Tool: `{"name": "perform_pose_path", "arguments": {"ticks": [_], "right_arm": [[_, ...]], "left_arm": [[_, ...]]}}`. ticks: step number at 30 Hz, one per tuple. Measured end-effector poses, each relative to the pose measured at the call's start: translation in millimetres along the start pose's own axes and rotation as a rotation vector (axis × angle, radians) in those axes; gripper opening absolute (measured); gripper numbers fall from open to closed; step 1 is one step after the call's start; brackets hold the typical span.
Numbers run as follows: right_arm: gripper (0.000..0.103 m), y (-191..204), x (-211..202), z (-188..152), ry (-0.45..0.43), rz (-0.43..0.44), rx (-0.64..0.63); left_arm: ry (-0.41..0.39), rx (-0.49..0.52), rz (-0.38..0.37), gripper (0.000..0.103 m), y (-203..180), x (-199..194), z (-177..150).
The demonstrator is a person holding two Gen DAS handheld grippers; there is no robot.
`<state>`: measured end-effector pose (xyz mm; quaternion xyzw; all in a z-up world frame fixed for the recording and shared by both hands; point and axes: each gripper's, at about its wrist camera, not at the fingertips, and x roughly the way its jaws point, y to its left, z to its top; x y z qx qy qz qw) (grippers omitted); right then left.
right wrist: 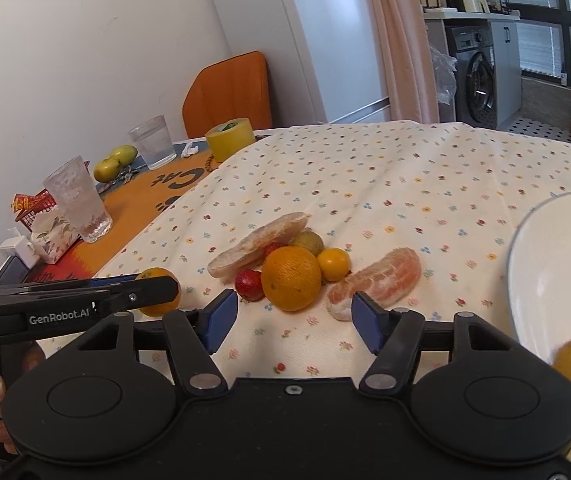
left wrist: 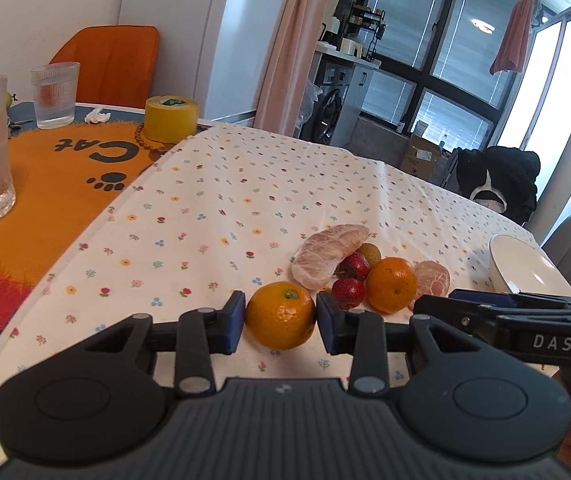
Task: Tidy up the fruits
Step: 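Close the right gripper on a large orange while the left holds its orange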
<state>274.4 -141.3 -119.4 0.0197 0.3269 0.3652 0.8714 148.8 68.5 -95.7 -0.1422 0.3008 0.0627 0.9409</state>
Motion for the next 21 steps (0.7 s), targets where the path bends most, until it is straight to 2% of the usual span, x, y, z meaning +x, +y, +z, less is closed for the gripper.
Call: {"name": "perform_pose_path", "arguments": {"ticks": [8, 12, 15, 16, 21], "right_arm": [[0.062, 8.7, 14.8, 15.7, -0.006, -0.016, -0.037], [0.061, 11.1, 27.3, 15.2, 0.021, -0.026, -0.051], [0.047, 13.8, 34.0, 12.4, 0.038, -0.037, -0.059], [0.038, 14.6, 35.6, 11.5, 0.044, -0.052, -0.07], [0.037, 18.0, 25.8, 9.9, 0.034, -0.038, -0.085]], "left_arm": [[-0.016, -0.023, 0.007, 0.037, 11.4, -10.9, 1.5], [-0.019, -0.037, 0.014, 0.037, 19.3, -13.3, 1.9], [-0.02, -0.044, 0.021, 0.037, 23.9, -14.4, 2.7], [-0.02, -0.047, 0.023, 0.037, 25.1, -14.6, 3.2], [-0.026, -0.044, 0.02, 0.037, 21.4, -17.9, 4.6]]}}
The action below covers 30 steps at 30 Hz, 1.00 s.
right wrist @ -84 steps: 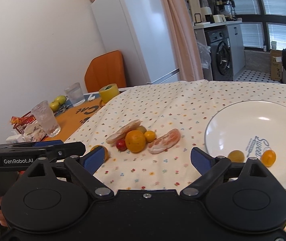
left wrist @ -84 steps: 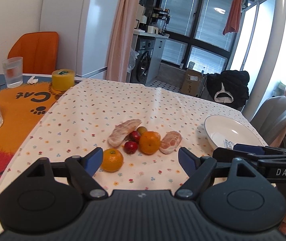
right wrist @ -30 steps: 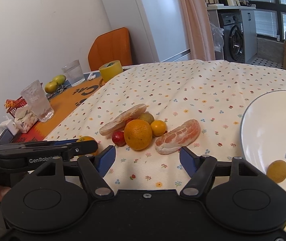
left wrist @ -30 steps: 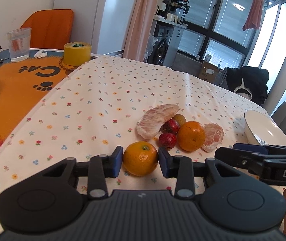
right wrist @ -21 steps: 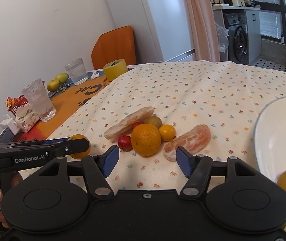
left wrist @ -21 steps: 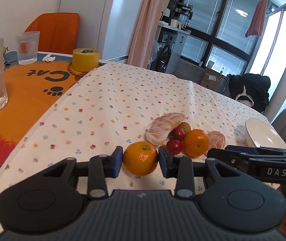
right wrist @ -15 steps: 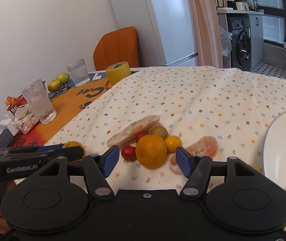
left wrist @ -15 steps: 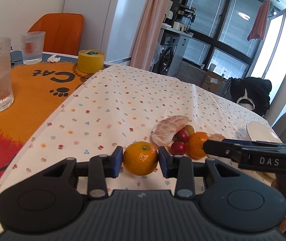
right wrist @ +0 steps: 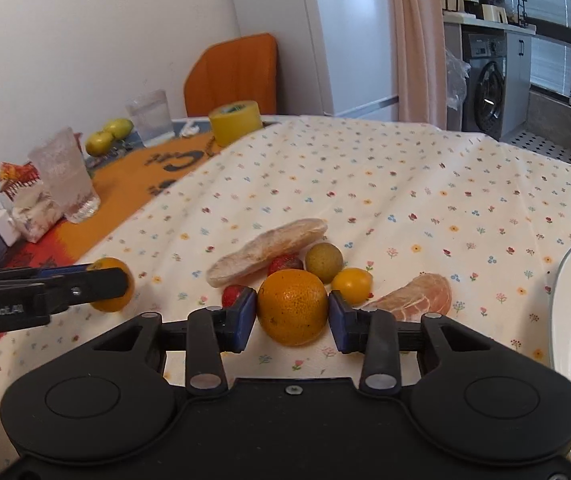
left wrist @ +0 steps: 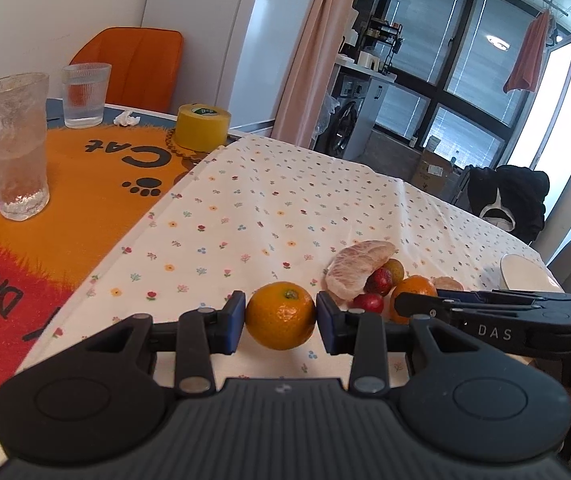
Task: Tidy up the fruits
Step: 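Close the right gripper on a large orange while the left holds its orange, then carry both oranges over the plate and lower them onto it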
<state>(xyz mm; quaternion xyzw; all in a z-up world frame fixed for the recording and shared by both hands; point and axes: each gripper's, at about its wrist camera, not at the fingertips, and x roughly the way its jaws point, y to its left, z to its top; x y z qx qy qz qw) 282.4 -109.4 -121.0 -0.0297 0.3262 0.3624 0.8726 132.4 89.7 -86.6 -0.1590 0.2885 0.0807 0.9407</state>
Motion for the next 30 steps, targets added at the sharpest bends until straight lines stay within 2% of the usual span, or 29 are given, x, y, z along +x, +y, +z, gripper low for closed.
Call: {"name": "perform_pose_path", "arguments": {"ticks": [30], "right_arm": [[0.037, -49.1, -92.6, -20.5, -0.145, -0.074, 0.09]], "left_arm": [[-0.058, 0.129, -0.131, 0.037, -89.7, -20.5, 0.9]]}}
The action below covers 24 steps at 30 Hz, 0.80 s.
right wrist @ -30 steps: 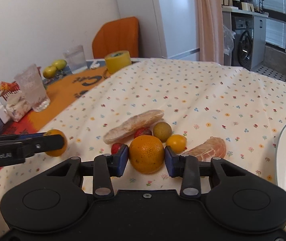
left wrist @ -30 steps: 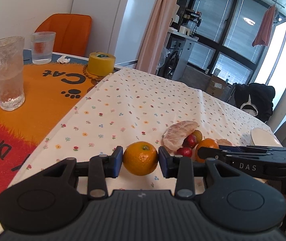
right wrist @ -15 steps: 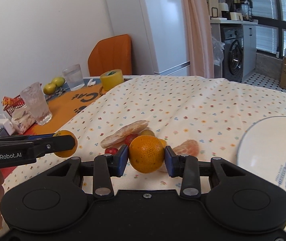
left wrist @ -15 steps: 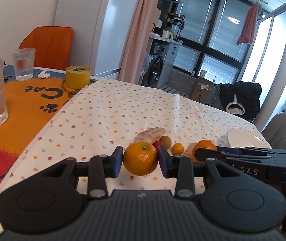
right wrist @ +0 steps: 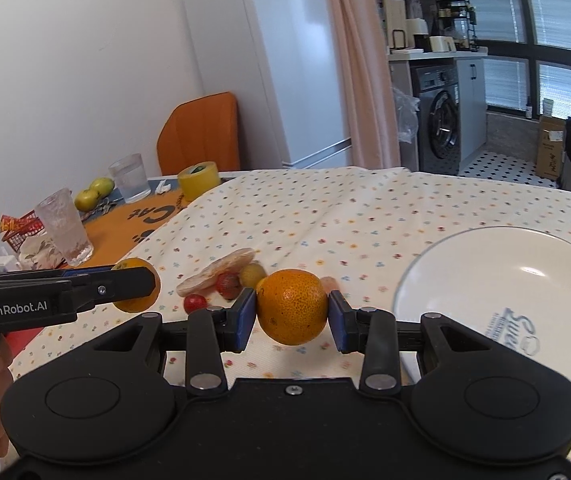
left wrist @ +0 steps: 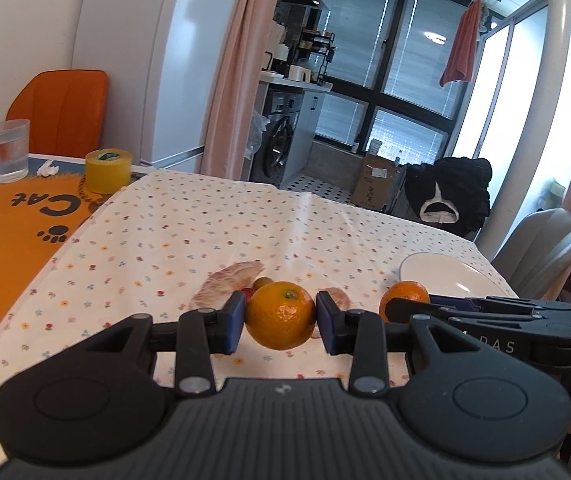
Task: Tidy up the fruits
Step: 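Carry both oranges over the plate and lower them onto it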
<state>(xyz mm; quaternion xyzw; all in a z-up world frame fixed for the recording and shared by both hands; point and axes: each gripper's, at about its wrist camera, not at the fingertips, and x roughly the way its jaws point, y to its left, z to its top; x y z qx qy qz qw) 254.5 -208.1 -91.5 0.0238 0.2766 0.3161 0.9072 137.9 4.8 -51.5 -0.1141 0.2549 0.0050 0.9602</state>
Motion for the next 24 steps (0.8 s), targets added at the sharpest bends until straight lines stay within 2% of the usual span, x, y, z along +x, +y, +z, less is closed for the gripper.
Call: {"name": "perform_pose_path", "arguments": {"ticks": [24], "right_arm": [[0.037, -71.9, -46.8, -21.5, -0.054, -0.104, 0.106]], "left_arm": [[0.019, 0.092, -0.098, 0.037, -76.2, 23.9, -2.5]]}}
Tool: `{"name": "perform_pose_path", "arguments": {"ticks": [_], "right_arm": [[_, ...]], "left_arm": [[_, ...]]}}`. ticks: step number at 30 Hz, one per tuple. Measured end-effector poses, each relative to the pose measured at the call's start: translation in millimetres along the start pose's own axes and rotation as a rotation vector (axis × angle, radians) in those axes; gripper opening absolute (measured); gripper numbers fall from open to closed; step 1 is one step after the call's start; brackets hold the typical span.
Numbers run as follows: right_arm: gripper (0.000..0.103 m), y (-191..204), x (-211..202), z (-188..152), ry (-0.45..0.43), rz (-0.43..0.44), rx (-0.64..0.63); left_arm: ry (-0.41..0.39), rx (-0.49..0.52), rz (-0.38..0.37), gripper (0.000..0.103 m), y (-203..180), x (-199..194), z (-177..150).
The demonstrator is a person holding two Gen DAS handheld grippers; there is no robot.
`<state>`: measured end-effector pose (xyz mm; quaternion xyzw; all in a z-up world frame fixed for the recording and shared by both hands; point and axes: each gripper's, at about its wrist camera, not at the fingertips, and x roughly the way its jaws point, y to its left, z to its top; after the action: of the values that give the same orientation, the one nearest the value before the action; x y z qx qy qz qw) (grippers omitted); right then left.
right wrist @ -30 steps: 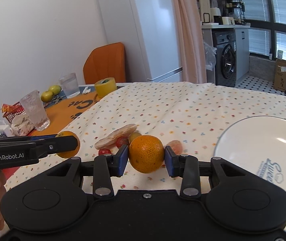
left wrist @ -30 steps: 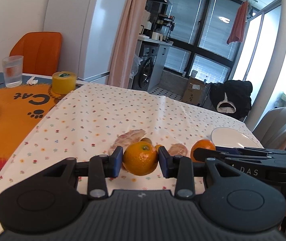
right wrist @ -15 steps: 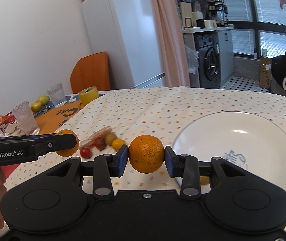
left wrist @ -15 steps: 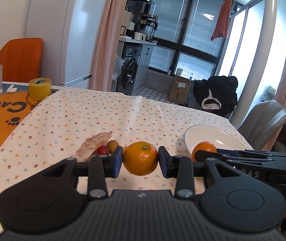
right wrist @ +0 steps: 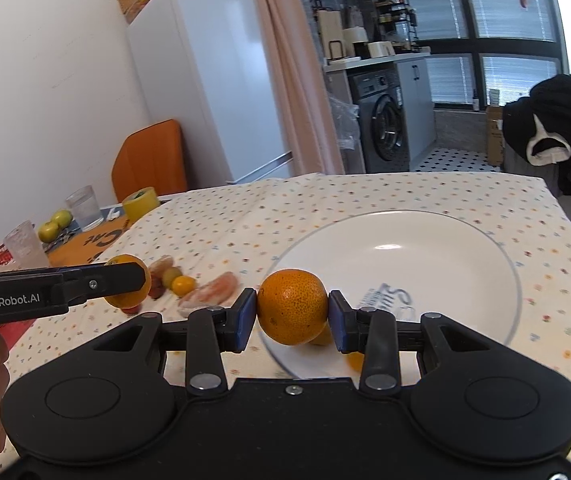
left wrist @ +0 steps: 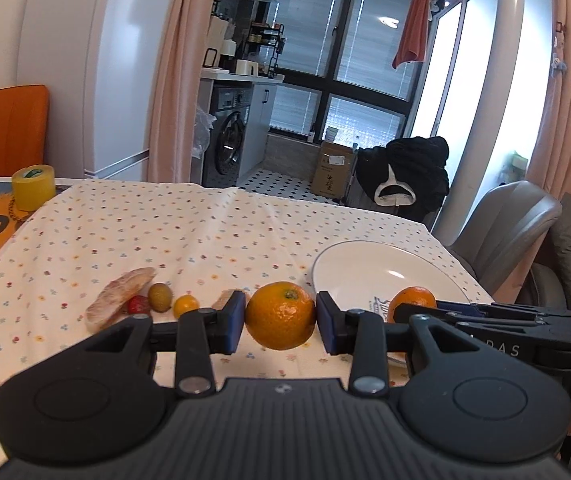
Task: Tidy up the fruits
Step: 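Carry both oranges over the plate and lower them onto it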
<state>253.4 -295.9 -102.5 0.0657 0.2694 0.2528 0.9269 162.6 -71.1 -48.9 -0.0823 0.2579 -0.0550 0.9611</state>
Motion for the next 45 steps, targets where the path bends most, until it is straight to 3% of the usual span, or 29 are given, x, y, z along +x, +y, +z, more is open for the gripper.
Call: {"name": "perform_pose_path", "arguments": {"ticks": [23, 32, 37, 45], "right_arm": [[0.037, -69.6, -12.2, -13.0, 0.0, -0.087, 0.081], [0.037, -61.5, 3.4, -20.2, 0.035, -0.114, 0.058], [0.038, -49.2, 6.6, -23.0, 0.018, -0.181, 0.037], [0.042, -47.0, 1.9, -28.6, -0.017, -0.158, 0.077]], "left_arm": [[0.073, 0.079, -0.076, 0.037, -56.8, 57.8, -6.5], [0.109, 0.083, -0.09, 0.037, -54.3, 83.4, -11.0], [0.117, 0.101, -0.076, 0.037, -56.3, 94.9, -9.1], [0.146, 0.132, -0.084, 0.037, -62.1, 96.5, -9.1]]}}
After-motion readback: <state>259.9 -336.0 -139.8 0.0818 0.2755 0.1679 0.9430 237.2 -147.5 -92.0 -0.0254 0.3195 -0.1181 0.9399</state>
